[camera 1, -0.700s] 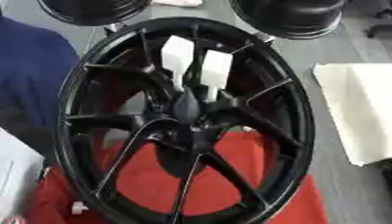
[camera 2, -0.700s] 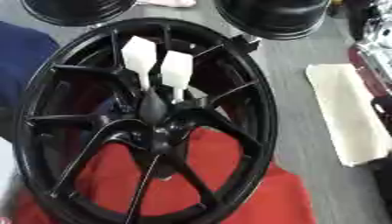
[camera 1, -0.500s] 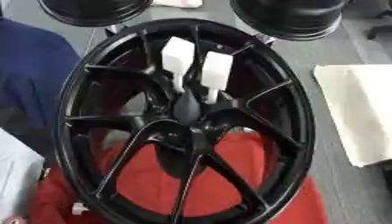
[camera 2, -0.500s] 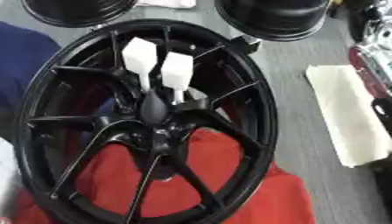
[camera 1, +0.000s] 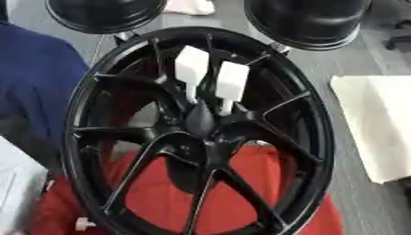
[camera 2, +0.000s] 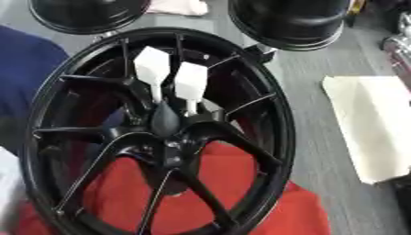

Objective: Pull the pin out of the wheel hub.

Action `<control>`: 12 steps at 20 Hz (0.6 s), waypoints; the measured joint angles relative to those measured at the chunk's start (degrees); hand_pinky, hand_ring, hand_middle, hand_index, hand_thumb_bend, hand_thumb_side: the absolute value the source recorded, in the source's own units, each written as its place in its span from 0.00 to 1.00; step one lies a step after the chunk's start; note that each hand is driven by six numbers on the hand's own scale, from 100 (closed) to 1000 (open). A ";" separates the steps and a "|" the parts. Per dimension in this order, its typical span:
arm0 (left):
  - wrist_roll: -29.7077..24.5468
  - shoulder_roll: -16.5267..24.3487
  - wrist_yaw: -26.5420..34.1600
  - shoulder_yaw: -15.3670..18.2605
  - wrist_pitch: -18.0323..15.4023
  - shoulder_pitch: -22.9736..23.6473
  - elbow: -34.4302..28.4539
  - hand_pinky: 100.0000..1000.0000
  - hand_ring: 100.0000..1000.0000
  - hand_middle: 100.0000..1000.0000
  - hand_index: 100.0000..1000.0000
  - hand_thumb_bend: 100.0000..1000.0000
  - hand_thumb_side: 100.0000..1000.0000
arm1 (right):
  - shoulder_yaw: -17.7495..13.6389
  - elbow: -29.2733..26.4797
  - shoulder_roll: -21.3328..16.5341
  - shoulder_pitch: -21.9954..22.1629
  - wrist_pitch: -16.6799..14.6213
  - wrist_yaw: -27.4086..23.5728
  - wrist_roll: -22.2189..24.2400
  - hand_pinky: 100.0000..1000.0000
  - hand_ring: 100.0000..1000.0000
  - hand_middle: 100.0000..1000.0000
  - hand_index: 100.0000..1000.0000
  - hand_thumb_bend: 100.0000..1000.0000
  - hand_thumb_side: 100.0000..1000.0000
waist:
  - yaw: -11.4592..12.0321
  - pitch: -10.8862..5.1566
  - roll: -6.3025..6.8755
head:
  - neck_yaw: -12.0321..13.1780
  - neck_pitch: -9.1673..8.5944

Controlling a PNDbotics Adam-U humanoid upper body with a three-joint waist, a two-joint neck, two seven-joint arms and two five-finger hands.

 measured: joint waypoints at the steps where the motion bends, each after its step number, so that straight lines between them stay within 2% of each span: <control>1: 0.03 -0.03 -0.02 0.01 0.02 0.42 0.00 0.79 0.75 0.71 0.72 0.12 0.69 | 0.25 -0.16 -0.57 -0.64 -0.55 1.18 3.05 0.78 0.77 0.71 0.73 0.00 0.41 | -0.18 -0.19 0.03 | 0.02 0.55; 6: 0.41 -0.58 -0.13 0.34 -0.01 1.95 -0.01 0.79 0.75 0.71 0.72 0.12 0.69 | 1.94 -0.26 -2.44 -4.23 -4.06 6.08 16.69 0.79 0.78 0.71 0.74 0.00 0.37 | -0.74 -0.56 0.33 | -0.05 2.69; 12: 0.76 -1.02 -0.67 0.77 -0.19 3.83 -0.08 0.79 0.75 0.71 0.72 0.12 0.69 | 5.38 -0.28 -3.94 -8.92 -8.41 10.13 31.34 0.81 0.79 0.72 0.76 0.00 0.36 | -1.67 -1.25 0.60 | -0.12 3.42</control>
